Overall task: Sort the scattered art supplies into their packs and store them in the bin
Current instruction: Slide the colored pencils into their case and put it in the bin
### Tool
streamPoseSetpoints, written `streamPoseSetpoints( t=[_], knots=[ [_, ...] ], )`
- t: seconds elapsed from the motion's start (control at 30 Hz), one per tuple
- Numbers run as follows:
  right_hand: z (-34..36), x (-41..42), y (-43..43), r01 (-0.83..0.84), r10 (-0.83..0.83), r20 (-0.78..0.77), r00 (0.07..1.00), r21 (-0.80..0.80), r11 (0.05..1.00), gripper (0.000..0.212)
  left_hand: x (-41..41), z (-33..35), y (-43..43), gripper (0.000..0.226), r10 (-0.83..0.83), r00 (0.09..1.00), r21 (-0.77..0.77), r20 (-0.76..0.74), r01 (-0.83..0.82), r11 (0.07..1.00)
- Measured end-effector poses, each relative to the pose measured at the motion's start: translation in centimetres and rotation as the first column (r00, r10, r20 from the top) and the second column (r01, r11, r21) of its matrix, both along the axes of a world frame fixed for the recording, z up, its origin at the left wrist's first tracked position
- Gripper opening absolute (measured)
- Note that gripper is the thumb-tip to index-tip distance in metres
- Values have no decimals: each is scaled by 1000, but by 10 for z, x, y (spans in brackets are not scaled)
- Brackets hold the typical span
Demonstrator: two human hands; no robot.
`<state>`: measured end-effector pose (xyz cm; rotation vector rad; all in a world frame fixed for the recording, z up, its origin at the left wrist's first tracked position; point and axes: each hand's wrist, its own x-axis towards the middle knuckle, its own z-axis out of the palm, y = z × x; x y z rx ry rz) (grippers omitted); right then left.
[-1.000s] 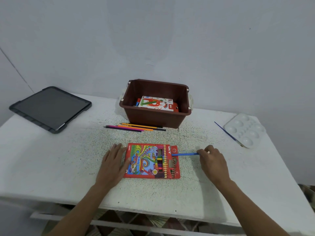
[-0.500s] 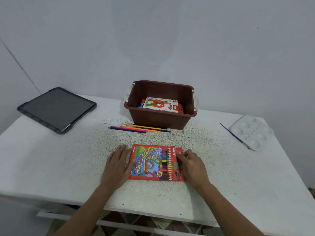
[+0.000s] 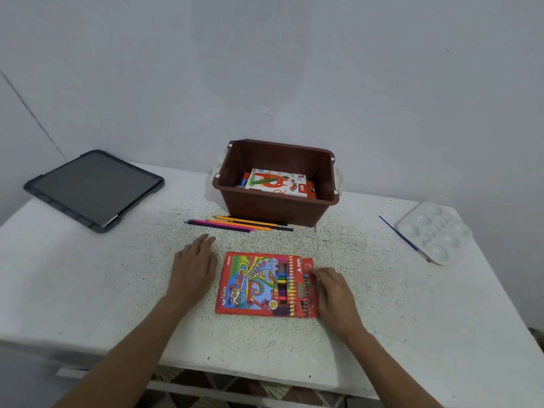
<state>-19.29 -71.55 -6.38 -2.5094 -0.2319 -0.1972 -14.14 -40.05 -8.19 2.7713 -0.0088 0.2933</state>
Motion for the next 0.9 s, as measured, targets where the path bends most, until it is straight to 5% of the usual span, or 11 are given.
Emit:
streamPoseSetpoints(
  t=[0.3,0.5,0.73,0.9],
  knots=[
    [0,3,-2,8,-6,-27,1000,56,998,42,40,15,6,58,-91,970,290,-224,155,944],
    [1,3,-2,3,-1,-28,1000,66,998,54,37,12,7,55,-107,986,356,-125,146,923],
    [1,3,-3,12,-10,-35,999,63,998,43,31,18,9,32,-164,984,513,-74,178,840],
    [10,7,-4,20,-13,-62,998,115,993,33,29,31,-3,23,-286,944,329,163,221,918]
  ],
)
